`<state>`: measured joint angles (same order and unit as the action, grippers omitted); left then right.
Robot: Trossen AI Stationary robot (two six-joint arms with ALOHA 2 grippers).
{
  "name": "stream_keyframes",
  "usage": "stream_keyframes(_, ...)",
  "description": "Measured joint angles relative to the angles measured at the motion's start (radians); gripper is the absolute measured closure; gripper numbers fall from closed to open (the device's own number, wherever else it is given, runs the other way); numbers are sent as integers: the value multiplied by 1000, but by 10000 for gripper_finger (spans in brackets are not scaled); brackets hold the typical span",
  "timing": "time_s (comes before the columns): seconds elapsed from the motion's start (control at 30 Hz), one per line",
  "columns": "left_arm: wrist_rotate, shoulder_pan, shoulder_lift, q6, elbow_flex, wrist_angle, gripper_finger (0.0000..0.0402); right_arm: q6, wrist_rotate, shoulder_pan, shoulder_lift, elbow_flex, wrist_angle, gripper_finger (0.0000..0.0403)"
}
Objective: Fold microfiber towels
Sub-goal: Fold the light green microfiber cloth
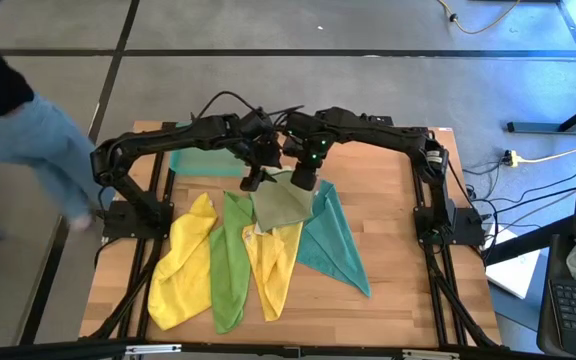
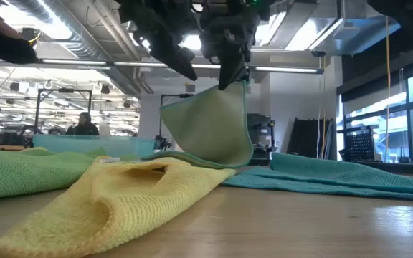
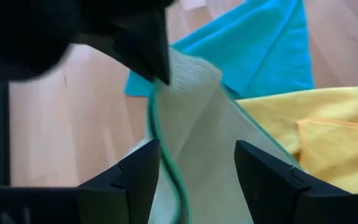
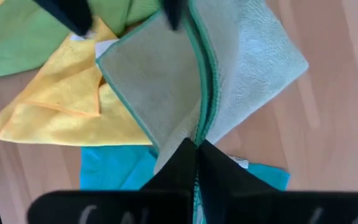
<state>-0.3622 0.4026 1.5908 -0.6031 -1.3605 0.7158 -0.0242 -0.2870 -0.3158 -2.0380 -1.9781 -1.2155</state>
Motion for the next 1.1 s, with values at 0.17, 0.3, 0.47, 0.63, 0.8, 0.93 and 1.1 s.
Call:
stream_keyframes(0.17,-1,-5,45,21,0,8,201,7,-2,9,0,1,-14,391)
stream_keyframes(0.3,21,0,53,23,0,7,200,10,1,8,0,2,-36,391)
stream_keyframes(0.47,35,2,54,-2,0,6,201,14,2,7,4,2,-37,391)
stream_keyframes(0.63,126,21,54,26,0,24,203,25,4,8,10,2,-42,391)
stream_keyframes(0.8,126,73,55,26,0,95,206,29,5,7,12,2,-45,391)
stream_keyframes(0.93,23,88,57,27,2,118,207,29,5,8,19,0,-37,391)
stream_keyframes(1.1,-26,76,57,21,6,113,207,28,5,2,28,0,-17,391)
